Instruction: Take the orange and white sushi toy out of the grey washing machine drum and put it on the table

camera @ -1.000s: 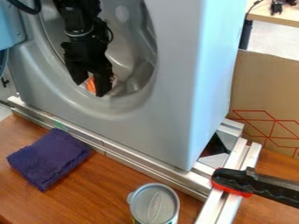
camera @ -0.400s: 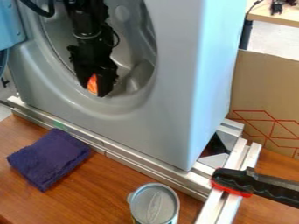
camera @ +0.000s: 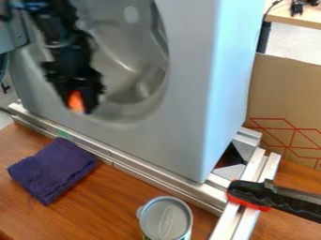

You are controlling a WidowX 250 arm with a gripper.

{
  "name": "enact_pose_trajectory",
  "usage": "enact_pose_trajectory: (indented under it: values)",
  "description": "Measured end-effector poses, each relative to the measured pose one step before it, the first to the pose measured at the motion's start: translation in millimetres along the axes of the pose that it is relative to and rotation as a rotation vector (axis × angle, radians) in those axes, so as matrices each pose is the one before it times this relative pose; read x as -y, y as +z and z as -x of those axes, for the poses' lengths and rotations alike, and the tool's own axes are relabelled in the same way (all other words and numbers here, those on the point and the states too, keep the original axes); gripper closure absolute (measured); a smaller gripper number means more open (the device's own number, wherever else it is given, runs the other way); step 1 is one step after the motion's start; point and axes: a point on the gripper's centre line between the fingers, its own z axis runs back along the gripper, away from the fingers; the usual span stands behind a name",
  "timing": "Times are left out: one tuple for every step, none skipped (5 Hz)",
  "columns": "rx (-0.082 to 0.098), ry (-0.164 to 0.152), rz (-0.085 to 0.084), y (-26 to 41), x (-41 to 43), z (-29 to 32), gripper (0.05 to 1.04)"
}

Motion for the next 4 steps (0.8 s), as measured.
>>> enact_pose_trajectory:
  values:
    - [-0.0234, 0.0662, -0.0183, 8.37, -29.51, 47.10, 0.496]
    - [-0.0737, -0.0036, -0.0069, -1.79, -13.66, 47.44, 0.496]
    - [-0.1351, -0.0211, -0.0330, -17.51, -9.60, 30.30, 0.496]
    - [-0.0797, -0.0269, -0.0418, -20.20, -0.14, 23.26, 0.496]
